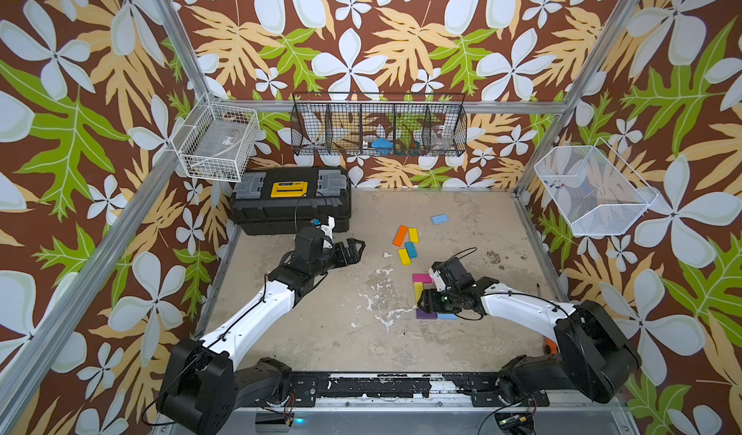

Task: Assemble the letter c with building blocks
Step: Assemble the building block at the center of the board.

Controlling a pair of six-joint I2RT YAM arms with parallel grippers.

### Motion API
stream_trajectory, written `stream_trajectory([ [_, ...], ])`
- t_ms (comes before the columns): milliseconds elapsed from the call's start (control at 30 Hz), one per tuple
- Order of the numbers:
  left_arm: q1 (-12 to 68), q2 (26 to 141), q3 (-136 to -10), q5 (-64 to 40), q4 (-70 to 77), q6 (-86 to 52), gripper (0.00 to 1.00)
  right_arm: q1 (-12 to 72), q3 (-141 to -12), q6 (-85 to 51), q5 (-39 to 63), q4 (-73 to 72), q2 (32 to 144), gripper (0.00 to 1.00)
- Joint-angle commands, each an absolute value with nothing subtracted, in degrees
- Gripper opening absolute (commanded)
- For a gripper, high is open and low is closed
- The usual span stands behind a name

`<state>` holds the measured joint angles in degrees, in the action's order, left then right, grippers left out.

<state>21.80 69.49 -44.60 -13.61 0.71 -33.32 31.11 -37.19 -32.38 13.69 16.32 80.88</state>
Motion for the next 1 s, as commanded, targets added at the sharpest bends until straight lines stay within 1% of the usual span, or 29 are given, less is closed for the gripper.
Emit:
stream_trajectory([
  [0, 21.7, 69.5, -44.8, -13.6, 2.1, -33.2, 1.0, 31.2, -37.4, -32.7, 13.6, 17.4, 80.5, 0.7],
  [167, 21.7, 69.4, -44.6, -13.6, 2.1, -33.1, 1.0, 31.1, -40.1, -32.8, 11.1, 19.4, 79.6, 0.7],
  [400, 21.7, 69.2, -44.6, -13.8, 2.0, -33.1, 1.0, 29.2, -43.2, -33.5, 6.9, 23.7, 75.7, 0.73],
  [600, 21.7, 69.3, -44.9, -14.0, 2.1, -33.3, 1.0, 27.2, -40.3, -33.5, 6.3, 26.1, 72.1, 0.75],
  [967, 21.7, 69.3, -45.3, -13.9, 2.0, -33.0, 1.0, 26.7, -33.4, -34.8, 6.4, 28.7, 66.1, 0.76],
])
